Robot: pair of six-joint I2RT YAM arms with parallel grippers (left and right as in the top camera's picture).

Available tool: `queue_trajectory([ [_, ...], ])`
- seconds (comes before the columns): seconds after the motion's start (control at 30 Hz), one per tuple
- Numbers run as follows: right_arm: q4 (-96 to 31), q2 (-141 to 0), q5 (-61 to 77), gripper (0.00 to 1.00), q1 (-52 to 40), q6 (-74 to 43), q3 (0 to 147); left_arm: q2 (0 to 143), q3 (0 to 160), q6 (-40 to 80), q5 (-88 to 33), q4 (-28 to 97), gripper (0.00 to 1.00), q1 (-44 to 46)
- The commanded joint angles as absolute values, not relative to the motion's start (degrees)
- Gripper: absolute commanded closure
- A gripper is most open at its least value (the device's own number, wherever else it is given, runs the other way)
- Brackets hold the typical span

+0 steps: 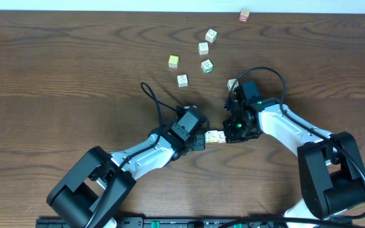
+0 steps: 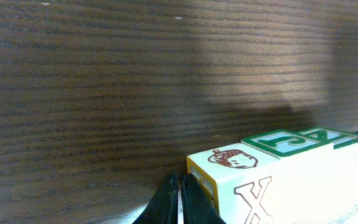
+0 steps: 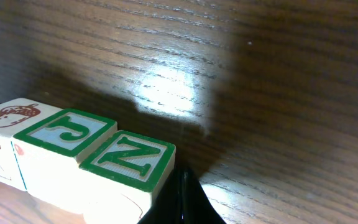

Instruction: Lift 3 blocks

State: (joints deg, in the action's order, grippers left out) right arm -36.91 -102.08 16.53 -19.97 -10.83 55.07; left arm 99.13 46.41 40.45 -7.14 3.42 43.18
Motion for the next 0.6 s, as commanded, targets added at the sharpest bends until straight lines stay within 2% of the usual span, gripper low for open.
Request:
queue_trajectory([
  [0.0,-35.51,-103.37,27.73,0.99,-24.88,-13.3,54.83,99.53,48.16,39.09,-14.83,1.65,0.92,44.97],
  [0.57,-34.92,-95.85,25.5,0.99,-27.68,-20.88,55.13,96.64,49.45,37.63,-14.81,4.05,0.93,44.99],
])
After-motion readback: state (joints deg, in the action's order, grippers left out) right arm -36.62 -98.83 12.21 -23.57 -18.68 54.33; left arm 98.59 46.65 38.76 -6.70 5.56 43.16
